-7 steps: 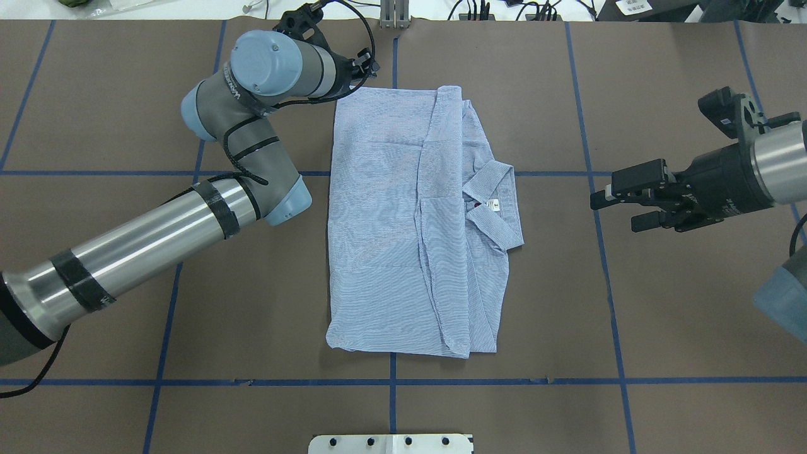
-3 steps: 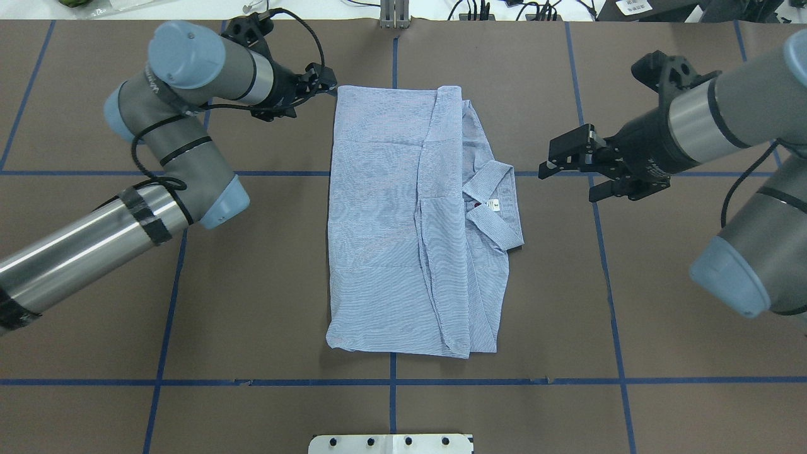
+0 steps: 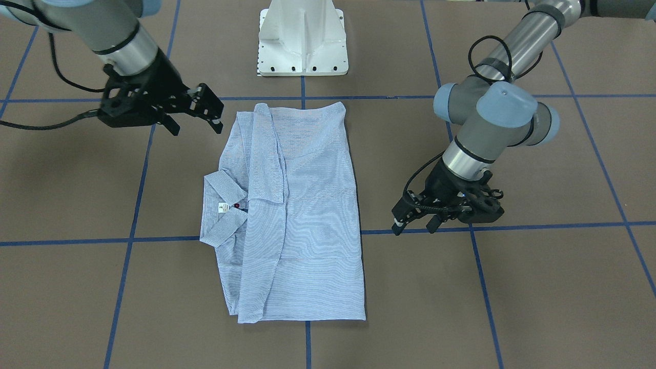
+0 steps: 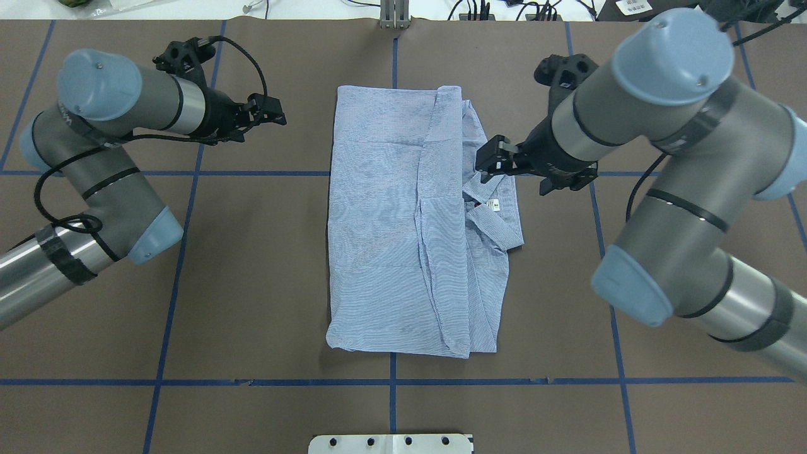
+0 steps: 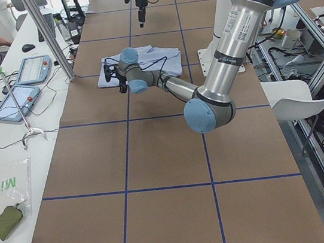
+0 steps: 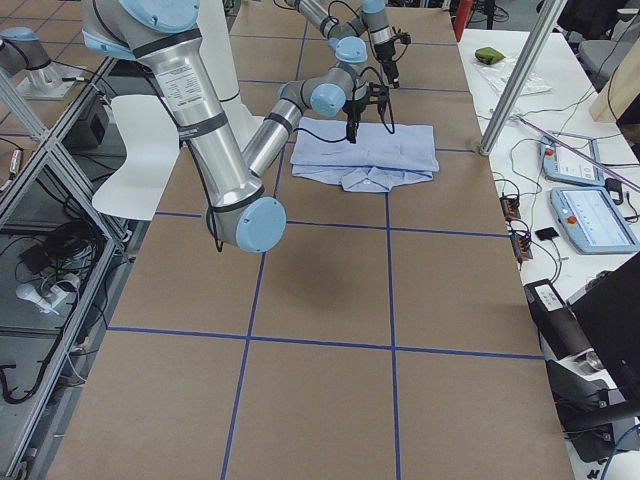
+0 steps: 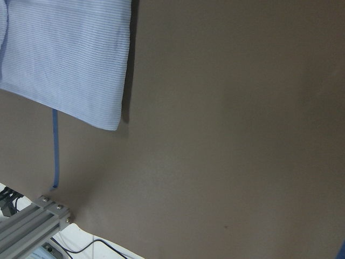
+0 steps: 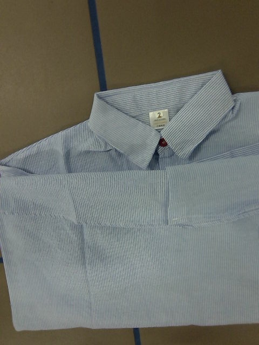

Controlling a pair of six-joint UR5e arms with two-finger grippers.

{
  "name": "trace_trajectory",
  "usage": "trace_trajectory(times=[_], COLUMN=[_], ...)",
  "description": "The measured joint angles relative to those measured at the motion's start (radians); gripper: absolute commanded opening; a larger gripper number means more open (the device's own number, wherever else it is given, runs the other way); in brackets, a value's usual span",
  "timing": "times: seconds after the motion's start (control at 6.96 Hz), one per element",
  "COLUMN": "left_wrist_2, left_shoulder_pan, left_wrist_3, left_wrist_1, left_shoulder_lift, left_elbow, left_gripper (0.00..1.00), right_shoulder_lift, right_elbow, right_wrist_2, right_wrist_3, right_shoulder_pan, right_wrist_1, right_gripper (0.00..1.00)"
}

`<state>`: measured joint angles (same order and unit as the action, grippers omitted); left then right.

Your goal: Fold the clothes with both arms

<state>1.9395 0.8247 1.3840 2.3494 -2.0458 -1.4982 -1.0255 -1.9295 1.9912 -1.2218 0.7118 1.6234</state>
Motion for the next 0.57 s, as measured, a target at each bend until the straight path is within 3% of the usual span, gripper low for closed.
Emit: trace_trajectory(times=[0.57], left_wrist_2=[0.018], left_shoulder_pan=[0.002], left_wrist_3=[-0.005], left_wrist_1=[-0.001], left_shoulder_lift=[0.043], left_elbow=[-0.041], left_gripper=[1.0], right_shoulder_lift=[0.254], right_elbow=[0.365], right_wrist_2=[-0.252], right_wrist_3=[0.069], right_shoulder_pan=[-0.158], right_wrist_1=[0.027], right_gripper=[1.0])
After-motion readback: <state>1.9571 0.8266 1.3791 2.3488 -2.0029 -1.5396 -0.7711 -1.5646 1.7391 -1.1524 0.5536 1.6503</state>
